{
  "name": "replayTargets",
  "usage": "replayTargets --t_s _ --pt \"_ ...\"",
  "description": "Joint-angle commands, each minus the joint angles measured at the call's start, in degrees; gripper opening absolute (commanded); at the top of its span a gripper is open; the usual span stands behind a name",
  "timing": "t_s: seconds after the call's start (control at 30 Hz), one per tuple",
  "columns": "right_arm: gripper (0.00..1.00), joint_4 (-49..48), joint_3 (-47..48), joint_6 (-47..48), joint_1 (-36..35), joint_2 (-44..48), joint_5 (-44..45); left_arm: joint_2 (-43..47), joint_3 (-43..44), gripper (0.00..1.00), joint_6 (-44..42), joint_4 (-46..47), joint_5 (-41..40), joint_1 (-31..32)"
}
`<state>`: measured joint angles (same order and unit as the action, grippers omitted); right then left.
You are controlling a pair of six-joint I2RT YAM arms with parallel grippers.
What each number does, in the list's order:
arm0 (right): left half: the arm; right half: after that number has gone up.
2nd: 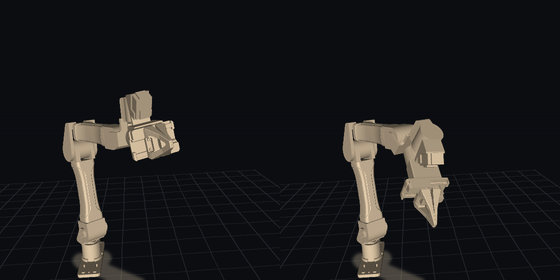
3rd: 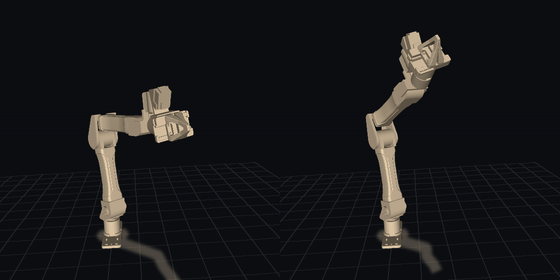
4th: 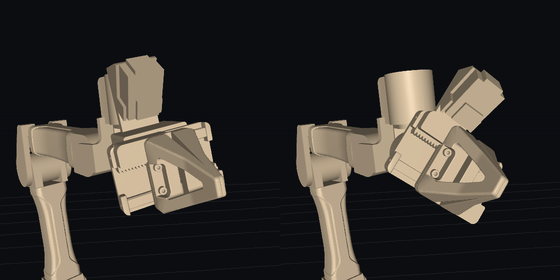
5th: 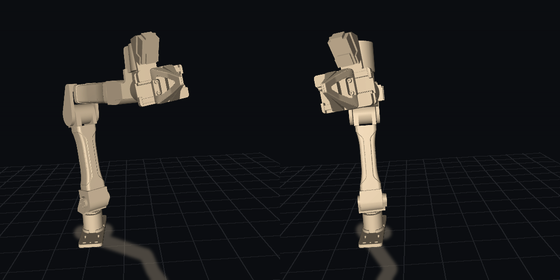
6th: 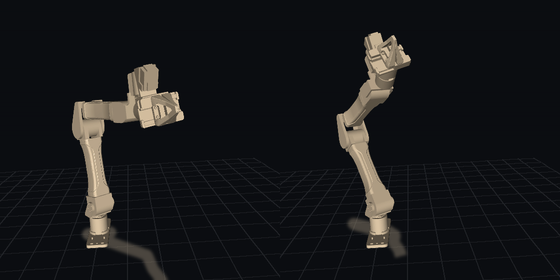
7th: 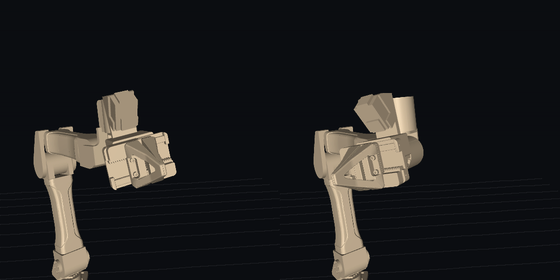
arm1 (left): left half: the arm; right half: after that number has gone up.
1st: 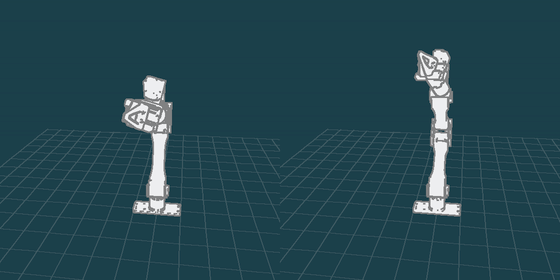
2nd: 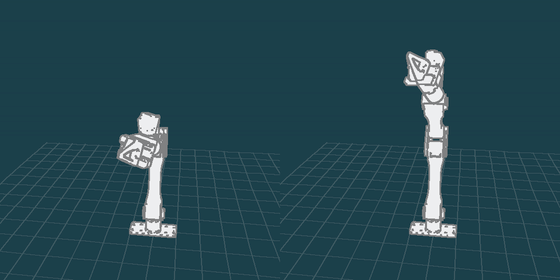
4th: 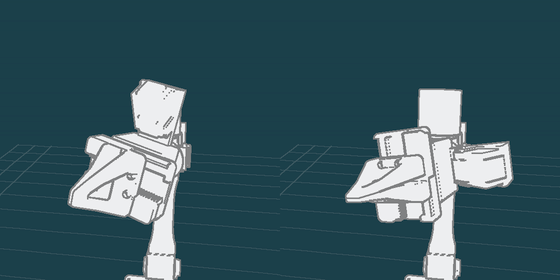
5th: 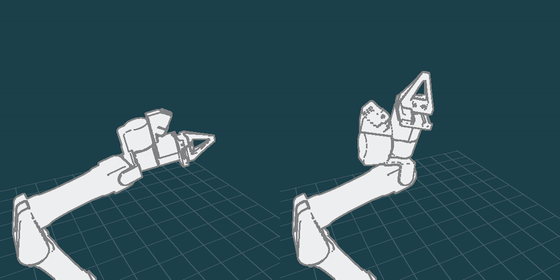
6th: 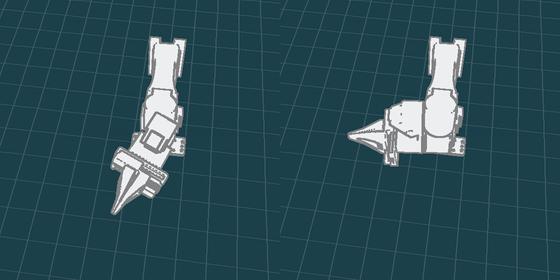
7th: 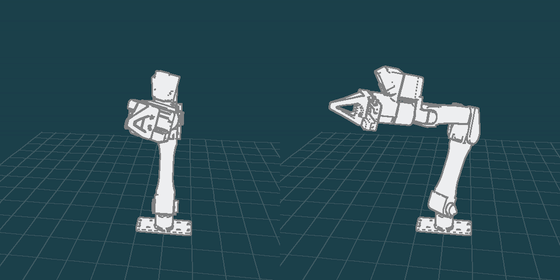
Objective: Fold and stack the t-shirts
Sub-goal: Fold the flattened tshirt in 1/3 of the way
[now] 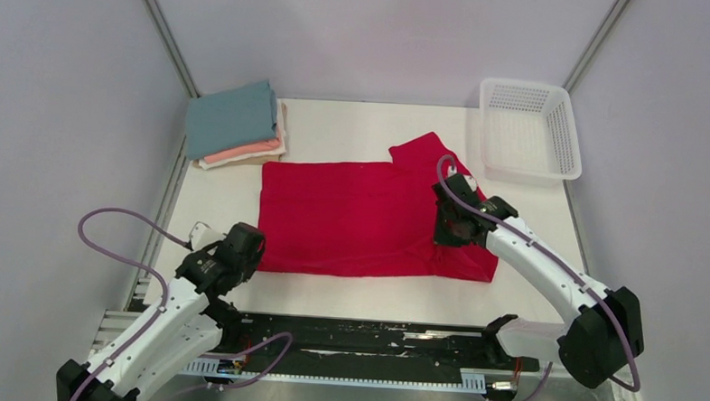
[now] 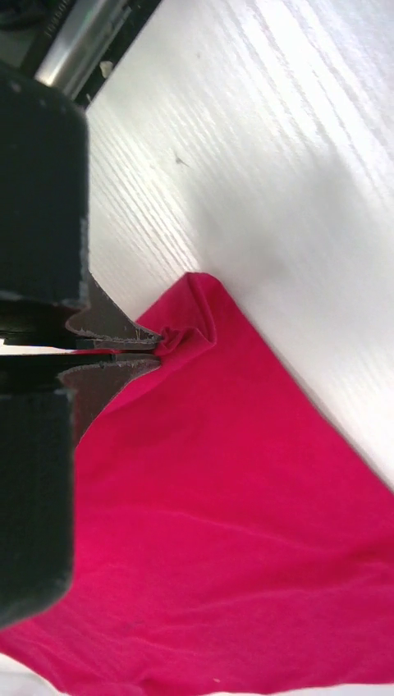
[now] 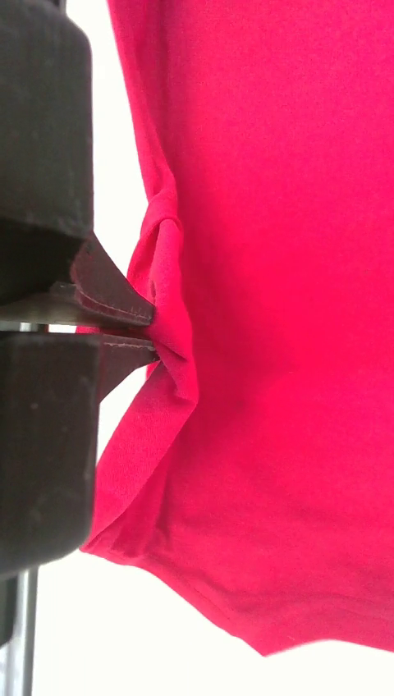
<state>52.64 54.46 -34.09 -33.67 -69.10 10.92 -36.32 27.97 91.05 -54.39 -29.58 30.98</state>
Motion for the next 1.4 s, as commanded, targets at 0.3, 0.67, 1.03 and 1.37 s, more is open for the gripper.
replayTargets --t_s 0.3,0.67,1.03,1.37 --pt "0.03 -10.89 10.22 13.58 9.95 -16.86 -5.05 -16.89 5.1 0.0 -17.33 20.65 5.02 -12.74" --pt "0.23 -12.34 25.36 16.55 14.56 -37.08 -6.12 -33.29 10.96 0.54 -21.89 26.03 8.31 -19.57" --pt "1.0 -15.18 18.74 15.27 14.69 -22.08 -3.79 -23.76 15.7 1.0 -30.62 23.8 14.32 -20.36" --pt "1.0 -30.87 -2.42 13.21 13.81 -12.86 -26.45 -30.16 10.41 1.0 -41.4 35.0 38.1 -17.86"
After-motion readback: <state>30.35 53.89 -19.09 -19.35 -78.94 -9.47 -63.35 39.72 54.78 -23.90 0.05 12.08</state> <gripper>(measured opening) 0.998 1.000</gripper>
